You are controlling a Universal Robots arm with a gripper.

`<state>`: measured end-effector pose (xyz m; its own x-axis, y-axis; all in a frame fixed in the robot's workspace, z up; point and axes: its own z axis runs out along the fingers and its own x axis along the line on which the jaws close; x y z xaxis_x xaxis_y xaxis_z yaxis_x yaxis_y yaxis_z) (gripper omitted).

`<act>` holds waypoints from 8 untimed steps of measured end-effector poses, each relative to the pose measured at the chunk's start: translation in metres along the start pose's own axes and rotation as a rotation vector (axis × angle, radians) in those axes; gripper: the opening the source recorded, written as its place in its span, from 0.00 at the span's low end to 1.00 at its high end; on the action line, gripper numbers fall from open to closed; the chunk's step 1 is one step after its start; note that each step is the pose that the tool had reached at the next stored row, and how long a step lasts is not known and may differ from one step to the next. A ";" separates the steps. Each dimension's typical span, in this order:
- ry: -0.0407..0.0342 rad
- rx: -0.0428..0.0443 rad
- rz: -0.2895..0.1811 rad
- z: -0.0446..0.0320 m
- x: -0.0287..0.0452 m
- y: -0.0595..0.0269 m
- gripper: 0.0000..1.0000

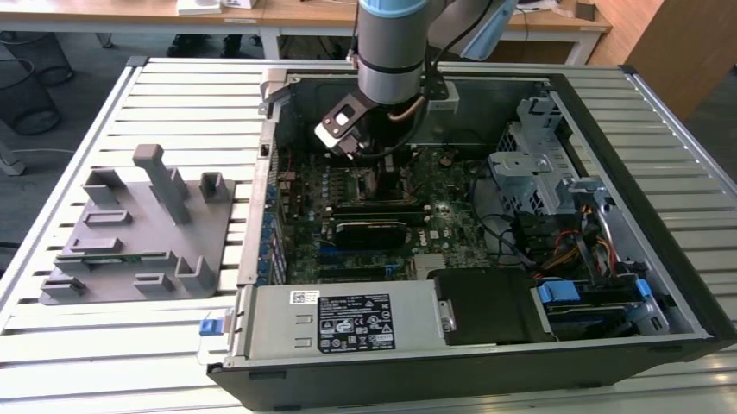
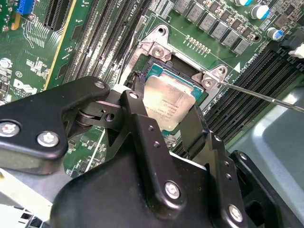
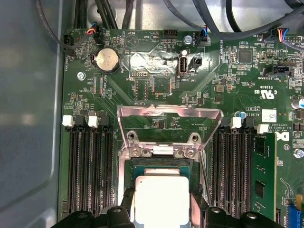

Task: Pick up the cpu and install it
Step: 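Place the cpu into insertion slot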

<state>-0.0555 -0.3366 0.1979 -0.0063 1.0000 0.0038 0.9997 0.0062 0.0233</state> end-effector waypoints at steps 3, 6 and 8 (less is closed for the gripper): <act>0.0001 0.0001 0.000 0.0010 0.0000 0.0000 0.54; 0.0002 0.0001 0.000 0.0021 0.0000 0.0001 0.54; 0.0003 0.0001 0.000 0.0027 0.0000 0.0004 0.54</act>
<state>-0.0550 -0.3366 0.1952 -0.0063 1.0000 0.0041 0.9997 0.0062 0.0232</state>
